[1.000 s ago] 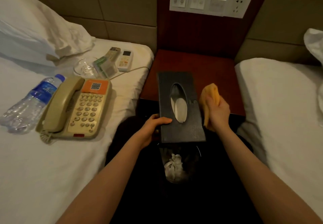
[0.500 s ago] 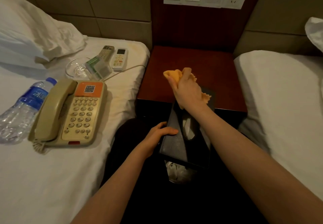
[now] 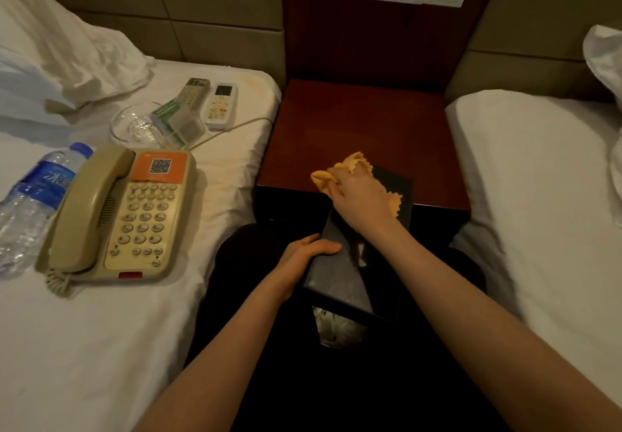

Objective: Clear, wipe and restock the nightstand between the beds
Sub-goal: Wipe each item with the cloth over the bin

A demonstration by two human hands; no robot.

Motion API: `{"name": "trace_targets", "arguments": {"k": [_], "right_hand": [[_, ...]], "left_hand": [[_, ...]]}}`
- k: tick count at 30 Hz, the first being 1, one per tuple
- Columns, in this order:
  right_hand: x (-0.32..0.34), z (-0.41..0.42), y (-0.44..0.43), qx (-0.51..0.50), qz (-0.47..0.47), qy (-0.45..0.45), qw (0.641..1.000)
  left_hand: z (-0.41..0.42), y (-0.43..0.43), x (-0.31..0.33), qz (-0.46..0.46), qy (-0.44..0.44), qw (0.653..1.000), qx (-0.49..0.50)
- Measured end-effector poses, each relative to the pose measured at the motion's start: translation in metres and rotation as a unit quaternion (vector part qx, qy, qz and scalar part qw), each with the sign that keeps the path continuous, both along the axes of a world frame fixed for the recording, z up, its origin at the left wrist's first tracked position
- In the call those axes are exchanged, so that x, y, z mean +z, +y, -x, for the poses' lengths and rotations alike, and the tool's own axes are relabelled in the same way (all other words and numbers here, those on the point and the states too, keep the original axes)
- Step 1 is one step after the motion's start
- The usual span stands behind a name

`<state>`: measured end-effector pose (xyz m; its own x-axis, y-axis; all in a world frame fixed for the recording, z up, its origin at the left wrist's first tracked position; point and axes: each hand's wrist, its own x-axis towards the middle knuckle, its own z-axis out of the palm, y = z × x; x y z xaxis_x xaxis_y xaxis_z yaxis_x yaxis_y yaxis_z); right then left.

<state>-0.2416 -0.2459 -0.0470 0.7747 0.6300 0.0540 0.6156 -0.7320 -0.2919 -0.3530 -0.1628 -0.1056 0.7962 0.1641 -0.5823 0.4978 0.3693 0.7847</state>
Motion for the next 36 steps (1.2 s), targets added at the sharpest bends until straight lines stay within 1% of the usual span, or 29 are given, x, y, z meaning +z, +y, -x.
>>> {"name": "trace_targets", "arguments": {"k": [2, 10, 14, 15, 17, 19, 22, 25, 29, 30, 33, 35, 36], "right_hand": [[-0.002, 0.01, -0.005, -0.015, -0.027, 0.009, 0.999], [0.005, 0.034, -0.006, -0.025, -0.067, 0.031, 0.997], [0.016, 0.042, -0.006, -0.002, -0.09, 0.021, 0.996], [0.017, 0.045, -0.006, 0.003, -0.089, 0.025, 0.996], [0.016, 0.052, -0.007, 0.009, -0.059, 0.023, 0.998], [0.01, 0.059, -0.01, 0.018, -0.023, 0.003, 1.0], [-0.001, 0.065, -0.016, 0.027, 0.002, -0.036, 0.999], [-0.002, 0.069, -0.024, 0.033, 0.0, -0.038, 0.999], [-0.006, 0.072, -0.034, 0.053, -0.037, -0.028, 0.998], [-0.008, 0.071, -0.036, 0.058, -0.05, -0.036, 0.996], [-0.015, 0.072, -0.046, 0.078, -0.066, -0.111, 0.989], [-0.019, 0.072, -0.054, 0.108, -0.071, -0.133, 0.983], [-0.019, 0.071, -0.058, 0.106, -0.07, -0.14, 0.982]], "left_hand": [[-0.001, -0.001, -0.003, -0.008, -0.004, 1.0, 0.019], [0.0, -0.008, 0.002, -0.032, -0.051, 0.995, 0.077], [0.0, -0.01, 0.01, -0.032, -0.069, 0.991, 0.114], [0.0, -0.01, 0.012, -0.027, -0.069, 0.989, 0.125], [0.0, -0.01, 0.016, 0.004, -0.068, 0.986, 0.151], [0.0, -0.01, 0.016, 0.027, -0.066, 0.981, 0.179], [-0.003, -0.011, 0.009, 0.001, -0.057, 0.975, 0.214], [-0.008, -0.009, -0.011, -0.011, -0.059, 0.972, 0.225], [-0.007, -0.011, -0.003, -0.001, -0.072, 0.973, 0.221], [-0.008, -0.011, -0.005, 0.005, -0.067, 0.973, 0.221], [-0.009, -0.007, -0.009, 0.051, -0.057, 0.971, 0.228], [-0.009, -0.007, -0.006, 0.067, -0.054, 0.97, 0.228], [-0.008, -0.008, -0.002, 0.066, -0.057, 0.968, 0.235]]}}
